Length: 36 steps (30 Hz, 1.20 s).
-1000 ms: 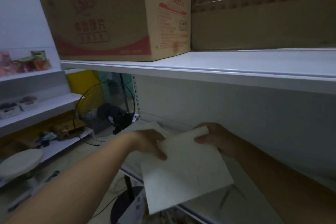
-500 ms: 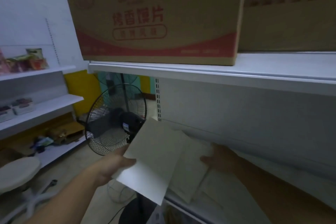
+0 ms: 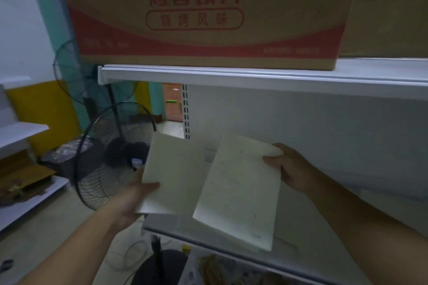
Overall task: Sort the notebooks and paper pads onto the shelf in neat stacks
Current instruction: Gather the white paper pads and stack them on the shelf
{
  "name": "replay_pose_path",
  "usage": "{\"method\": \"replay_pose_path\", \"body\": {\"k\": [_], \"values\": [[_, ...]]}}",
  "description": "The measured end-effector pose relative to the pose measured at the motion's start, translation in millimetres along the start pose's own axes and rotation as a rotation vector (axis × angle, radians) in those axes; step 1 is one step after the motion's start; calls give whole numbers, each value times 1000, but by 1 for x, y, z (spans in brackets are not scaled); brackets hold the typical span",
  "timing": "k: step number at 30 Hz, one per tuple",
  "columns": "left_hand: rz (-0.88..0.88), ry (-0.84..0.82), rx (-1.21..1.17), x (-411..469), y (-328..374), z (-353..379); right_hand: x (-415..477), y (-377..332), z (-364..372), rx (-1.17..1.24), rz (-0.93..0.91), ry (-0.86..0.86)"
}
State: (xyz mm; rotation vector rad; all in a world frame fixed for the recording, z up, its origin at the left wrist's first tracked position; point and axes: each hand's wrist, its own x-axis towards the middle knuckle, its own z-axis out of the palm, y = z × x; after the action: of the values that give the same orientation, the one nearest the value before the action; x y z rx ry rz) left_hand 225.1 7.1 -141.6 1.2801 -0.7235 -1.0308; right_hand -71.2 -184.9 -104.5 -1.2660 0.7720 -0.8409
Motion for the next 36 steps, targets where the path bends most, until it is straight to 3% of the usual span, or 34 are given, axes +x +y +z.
{"method": "replay_pose_path", "body": {"k": [4,8,12,14,15,18,19,22,26,30,32,36], "values": [[-62,-203,-19,5,4,49,-14,-6,9,-37,-27,43],[-98,-413,24,2,-4,93,-31,-10,2,-93,-48,200],[-153,-541,42,2,-20,119,-58,-14,-26,28,-29,231],[-188,-587,-56,4,-24,134,-72,-12,-52,61,-17,351],[-195,-599,-84,5,-26,142,-79,-7,-69,-66,13,455],[-174,-571,-79,7,-33,165,-108,12,-127,-1018,197,634],[-174,-567,-72,8,-35,172,-119,20,-145,-1110,237,632],[-172,-570,-66,5,-41,194,-142,38,-180,-1046,364,572],[-181,-591,-80,2,-47,221,-144,41,-209,-1014,311,618],[-175,-582,-96,0,-51,235,-142,42,-241,-1294,451,663],[-177,-564,-104,1,-51,240,-141,40,-253,-1238,573,722],[-181,-523,-77,1,-52,251,-133,36,-273,-1096,627,732]]}}
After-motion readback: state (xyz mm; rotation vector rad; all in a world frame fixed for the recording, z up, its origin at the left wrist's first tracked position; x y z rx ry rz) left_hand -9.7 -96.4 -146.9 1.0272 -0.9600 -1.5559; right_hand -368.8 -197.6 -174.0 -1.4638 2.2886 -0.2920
